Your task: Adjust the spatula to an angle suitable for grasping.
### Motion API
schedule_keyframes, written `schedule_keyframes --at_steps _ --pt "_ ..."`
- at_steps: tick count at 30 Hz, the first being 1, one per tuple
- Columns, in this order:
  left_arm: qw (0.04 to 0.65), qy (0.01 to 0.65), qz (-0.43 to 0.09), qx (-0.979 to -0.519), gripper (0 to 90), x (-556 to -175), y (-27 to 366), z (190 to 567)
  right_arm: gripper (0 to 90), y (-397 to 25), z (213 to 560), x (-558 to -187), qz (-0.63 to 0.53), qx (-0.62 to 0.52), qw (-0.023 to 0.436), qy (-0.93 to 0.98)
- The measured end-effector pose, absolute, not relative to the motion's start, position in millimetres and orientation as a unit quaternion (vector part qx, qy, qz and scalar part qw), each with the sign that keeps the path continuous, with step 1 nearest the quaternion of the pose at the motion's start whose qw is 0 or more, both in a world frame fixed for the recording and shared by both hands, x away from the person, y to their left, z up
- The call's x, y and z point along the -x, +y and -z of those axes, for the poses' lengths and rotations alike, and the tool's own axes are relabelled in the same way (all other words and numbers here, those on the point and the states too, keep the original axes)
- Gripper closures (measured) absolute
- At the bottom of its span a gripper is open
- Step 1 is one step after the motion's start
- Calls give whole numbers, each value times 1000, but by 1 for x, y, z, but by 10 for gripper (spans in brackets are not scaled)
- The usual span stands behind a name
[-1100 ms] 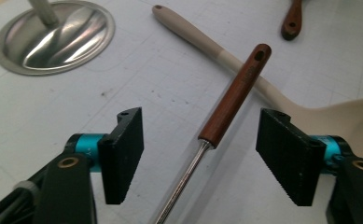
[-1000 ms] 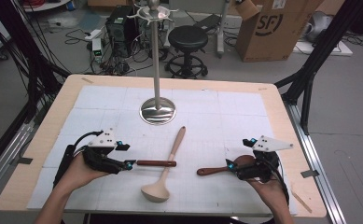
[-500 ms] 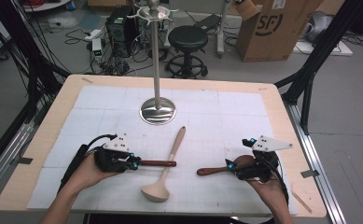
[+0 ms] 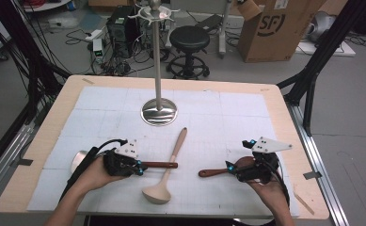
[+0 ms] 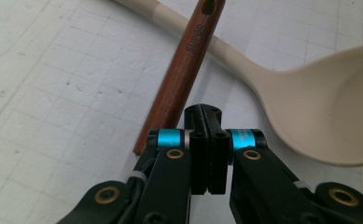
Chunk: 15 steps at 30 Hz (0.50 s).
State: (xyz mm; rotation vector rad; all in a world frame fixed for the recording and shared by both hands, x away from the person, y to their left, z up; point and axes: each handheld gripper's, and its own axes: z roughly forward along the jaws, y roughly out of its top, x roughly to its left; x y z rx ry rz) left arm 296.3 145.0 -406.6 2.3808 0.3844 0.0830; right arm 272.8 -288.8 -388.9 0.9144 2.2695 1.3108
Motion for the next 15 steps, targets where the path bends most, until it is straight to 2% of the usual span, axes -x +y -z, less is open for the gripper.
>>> schedule_keyframes --at_steps 15 --pt "349 143 -26 -926 895 -303 127 414 3 -287 390 -274 -464 -321 179 806"
